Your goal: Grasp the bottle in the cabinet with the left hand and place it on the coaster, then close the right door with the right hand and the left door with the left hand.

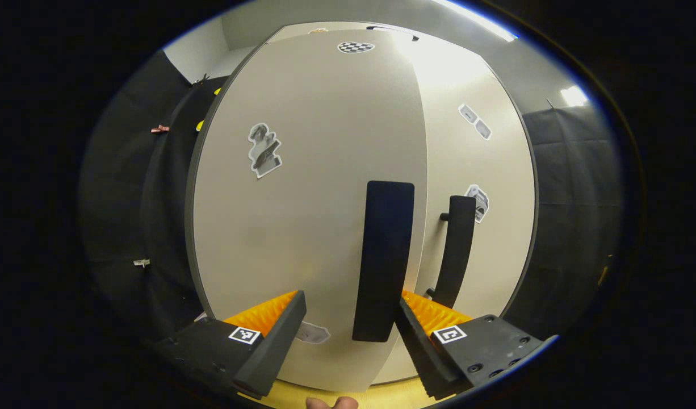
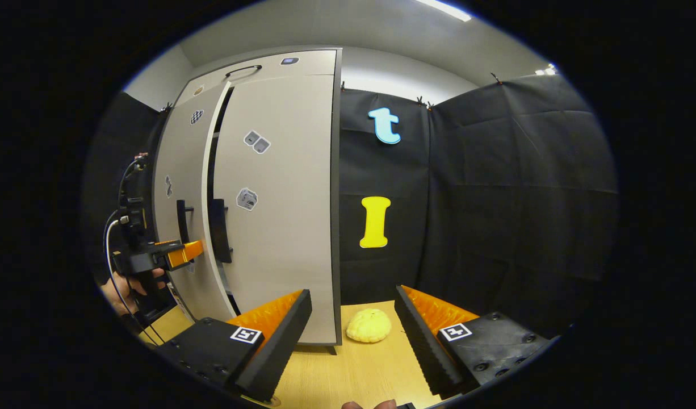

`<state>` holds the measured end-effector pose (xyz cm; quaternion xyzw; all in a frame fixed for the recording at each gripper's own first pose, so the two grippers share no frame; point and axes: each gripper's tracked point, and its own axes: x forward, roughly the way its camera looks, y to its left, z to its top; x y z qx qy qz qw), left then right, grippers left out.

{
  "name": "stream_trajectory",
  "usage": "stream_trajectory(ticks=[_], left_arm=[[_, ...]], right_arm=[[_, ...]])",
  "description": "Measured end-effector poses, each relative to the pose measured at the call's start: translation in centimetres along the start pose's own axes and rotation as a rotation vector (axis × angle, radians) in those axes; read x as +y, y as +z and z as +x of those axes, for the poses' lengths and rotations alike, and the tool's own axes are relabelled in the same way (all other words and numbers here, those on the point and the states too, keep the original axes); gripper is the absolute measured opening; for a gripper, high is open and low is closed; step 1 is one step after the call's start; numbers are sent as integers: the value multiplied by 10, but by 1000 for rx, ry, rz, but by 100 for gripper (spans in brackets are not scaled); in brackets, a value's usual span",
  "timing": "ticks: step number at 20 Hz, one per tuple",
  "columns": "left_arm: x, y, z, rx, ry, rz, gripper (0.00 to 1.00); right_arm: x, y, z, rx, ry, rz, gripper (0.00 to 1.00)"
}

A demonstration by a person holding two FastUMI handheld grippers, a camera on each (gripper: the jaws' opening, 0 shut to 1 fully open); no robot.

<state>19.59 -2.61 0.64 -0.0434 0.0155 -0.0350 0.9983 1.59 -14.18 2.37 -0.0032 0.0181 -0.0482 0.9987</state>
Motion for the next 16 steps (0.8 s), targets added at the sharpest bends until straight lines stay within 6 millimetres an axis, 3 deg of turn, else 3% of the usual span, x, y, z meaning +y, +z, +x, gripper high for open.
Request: stream_trajectory(ticks=[6,16], left_arm=[[-2,4,-39,4,-9,36,95],[-22,39,-116,-66,-29,165,94]], right_arm=[[5,7,-4,-10,24,8,98],[26,19,-7,-28,84,31,98]])
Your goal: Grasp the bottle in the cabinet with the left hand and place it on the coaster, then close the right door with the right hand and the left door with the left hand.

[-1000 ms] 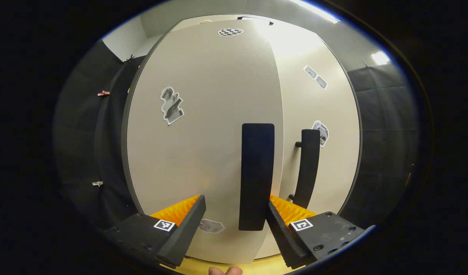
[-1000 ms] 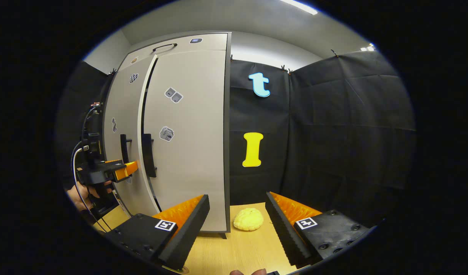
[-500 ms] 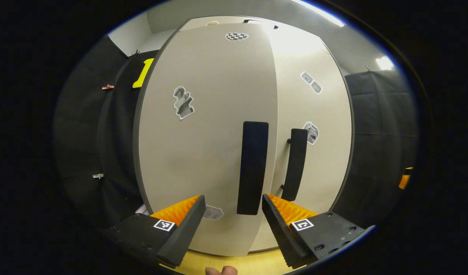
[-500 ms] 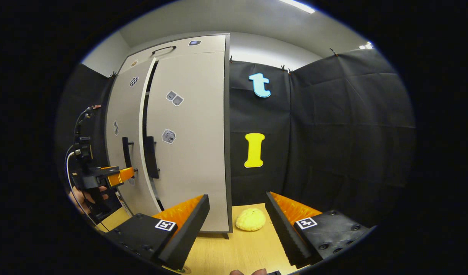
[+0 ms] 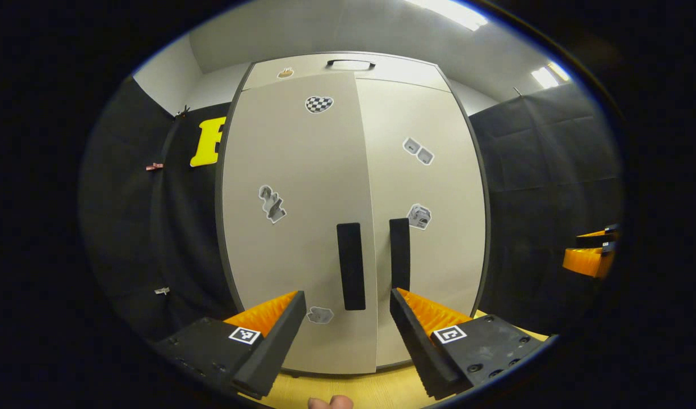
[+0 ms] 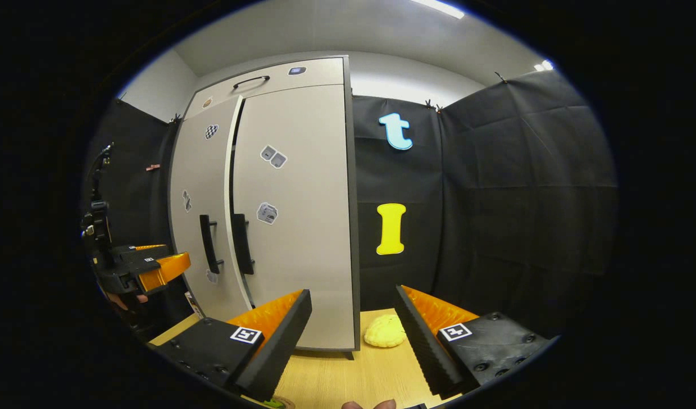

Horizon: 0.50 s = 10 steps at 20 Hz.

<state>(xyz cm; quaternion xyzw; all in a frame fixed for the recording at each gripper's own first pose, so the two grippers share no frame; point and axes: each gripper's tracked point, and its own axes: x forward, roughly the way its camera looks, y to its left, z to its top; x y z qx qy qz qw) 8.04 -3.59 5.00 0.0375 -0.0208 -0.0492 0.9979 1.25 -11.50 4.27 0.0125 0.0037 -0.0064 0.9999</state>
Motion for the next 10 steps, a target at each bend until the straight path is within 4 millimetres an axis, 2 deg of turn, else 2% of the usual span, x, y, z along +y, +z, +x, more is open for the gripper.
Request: stream_trajectory(ticks=[5,10], left_arm=[[-7,-1,-21,12,3,-42,94],[-6,-8,-26,29,6,-50,94]], right_arm=[[9,-2,-2,1,16,-4,98],[13,-4,-3,5,23,-1,98]])
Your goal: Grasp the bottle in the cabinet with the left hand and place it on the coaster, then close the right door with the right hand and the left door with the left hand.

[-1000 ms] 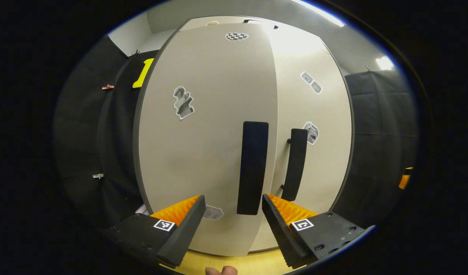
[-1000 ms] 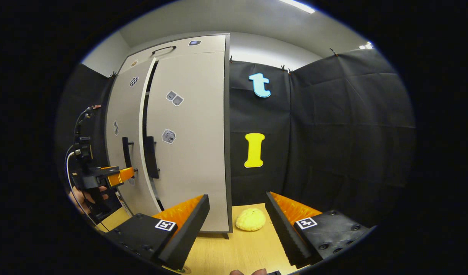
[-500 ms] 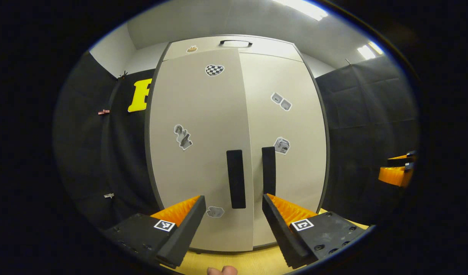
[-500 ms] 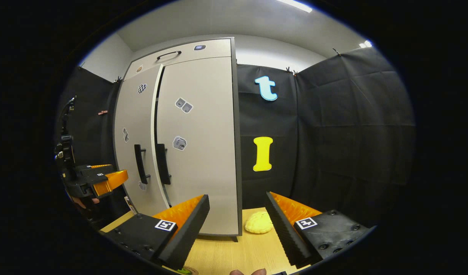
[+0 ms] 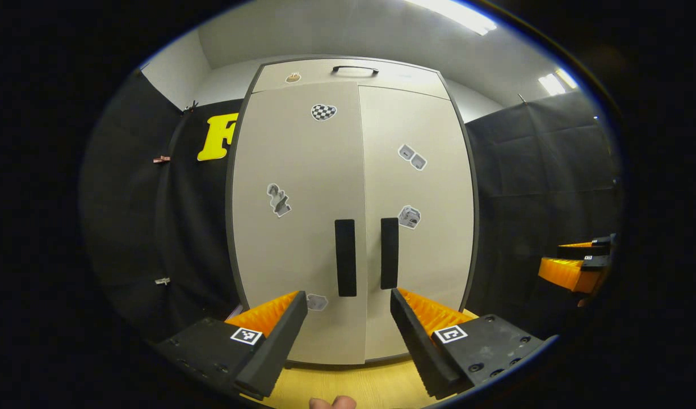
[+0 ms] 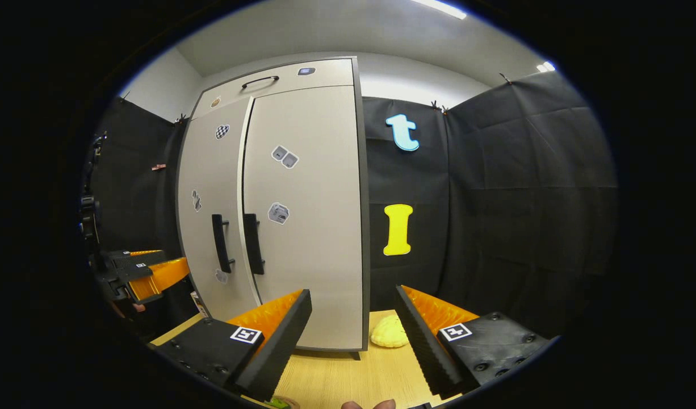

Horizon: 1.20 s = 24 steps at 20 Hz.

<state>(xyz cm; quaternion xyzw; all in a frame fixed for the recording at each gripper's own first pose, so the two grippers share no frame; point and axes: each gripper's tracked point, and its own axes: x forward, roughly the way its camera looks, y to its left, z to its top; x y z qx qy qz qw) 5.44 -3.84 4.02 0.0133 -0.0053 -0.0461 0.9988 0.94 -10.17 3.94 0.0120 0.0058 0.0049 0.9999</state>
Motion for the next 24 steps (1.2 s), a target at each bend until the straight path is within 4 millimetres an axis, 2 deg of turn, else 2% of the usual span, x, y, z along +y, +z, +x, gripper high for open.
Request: stream_trajectory(ticks=[6,24], left_arm=[[8,4,0,-13,19,3,94],[14,6,-5,-24,62,11,94]], right_arm=[[4,-1,1,2,4,-4,98],[10,-1,5,-2,27,-12,98]])
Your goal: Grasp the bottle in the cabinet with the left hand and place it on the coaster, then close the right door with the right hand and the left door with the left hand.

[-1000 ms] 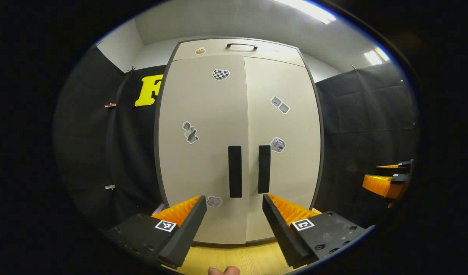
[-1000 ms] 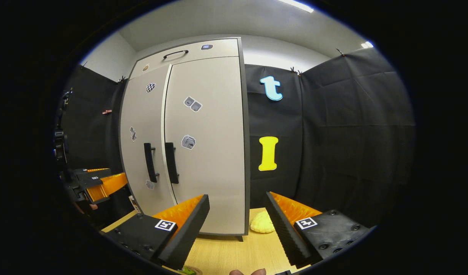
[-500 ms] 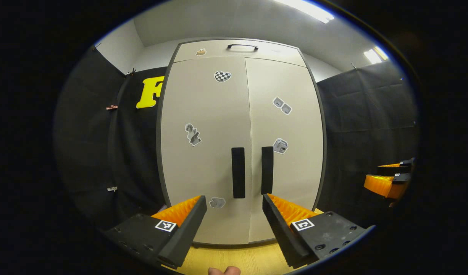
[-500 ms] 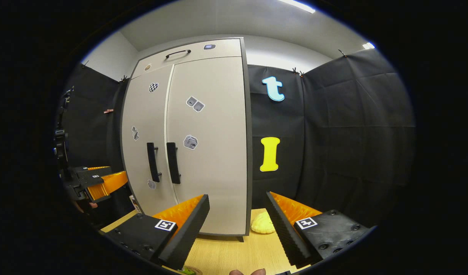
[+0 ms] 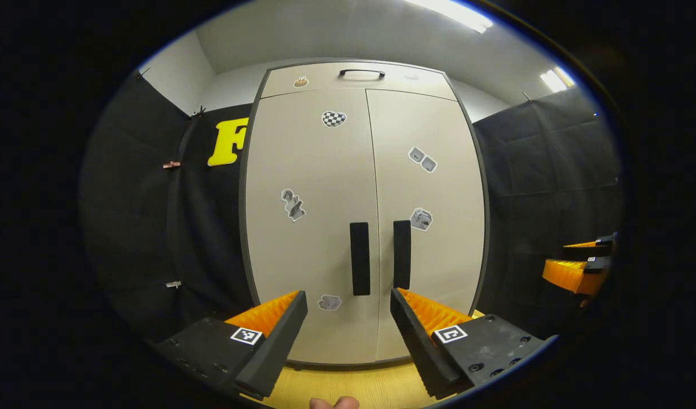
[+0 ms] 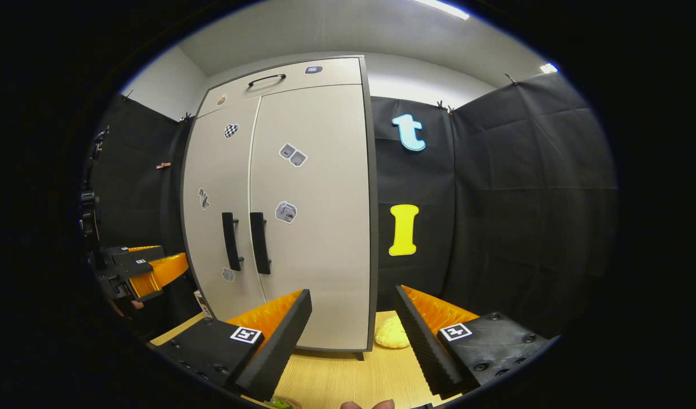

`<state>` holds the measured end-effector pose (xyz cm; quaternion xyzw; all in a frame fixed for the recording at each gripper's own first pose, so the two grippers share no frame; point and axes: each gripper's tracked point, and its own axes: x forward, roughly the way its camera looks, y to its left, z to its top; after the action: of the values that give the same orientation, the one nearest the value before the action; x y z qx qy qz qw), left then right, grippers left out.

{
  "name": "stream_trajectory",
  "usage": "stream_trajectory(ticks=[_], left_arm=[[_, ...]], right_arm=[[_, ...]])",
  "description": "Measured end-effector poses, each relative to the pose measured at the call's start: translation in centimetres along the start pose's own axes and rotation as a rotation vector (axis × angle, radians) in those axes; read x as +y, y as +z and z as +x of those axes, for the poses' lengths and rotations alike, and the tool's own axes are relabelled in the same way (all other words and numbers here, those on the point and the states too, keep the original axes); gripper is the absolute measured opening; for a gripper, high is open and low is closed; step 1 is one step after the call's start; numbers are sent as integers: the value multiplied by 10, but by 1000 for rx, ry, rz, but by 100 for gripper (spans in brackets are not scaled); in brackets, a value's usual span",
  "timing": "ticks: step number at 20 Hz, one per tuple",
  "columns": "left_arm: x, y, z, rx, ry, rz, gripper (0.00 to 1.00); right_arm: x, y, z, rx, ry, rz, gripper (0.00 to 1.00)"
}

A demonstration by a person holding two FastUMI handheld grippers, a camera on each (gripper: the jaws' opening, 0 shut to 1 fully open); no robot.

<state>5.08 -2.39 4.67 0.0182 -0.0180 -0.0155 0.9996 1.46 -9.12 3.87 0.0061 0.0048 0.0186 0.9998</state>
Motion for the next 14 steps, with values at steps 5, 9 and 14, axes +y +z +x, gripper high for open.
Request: stream_trajectory(ticks=[5,9,14], left_arm=[[5,0,-3,0,12,-8,94],[6,-3,-4,5,12,-7,94],[10,-4,-5,7,20,-12,94]], right_arm=[[4,-1,0,3,10,-2,98],[8,-3,0,8,16,-3,98],[8,-2,-1,4,11,-7,98]])
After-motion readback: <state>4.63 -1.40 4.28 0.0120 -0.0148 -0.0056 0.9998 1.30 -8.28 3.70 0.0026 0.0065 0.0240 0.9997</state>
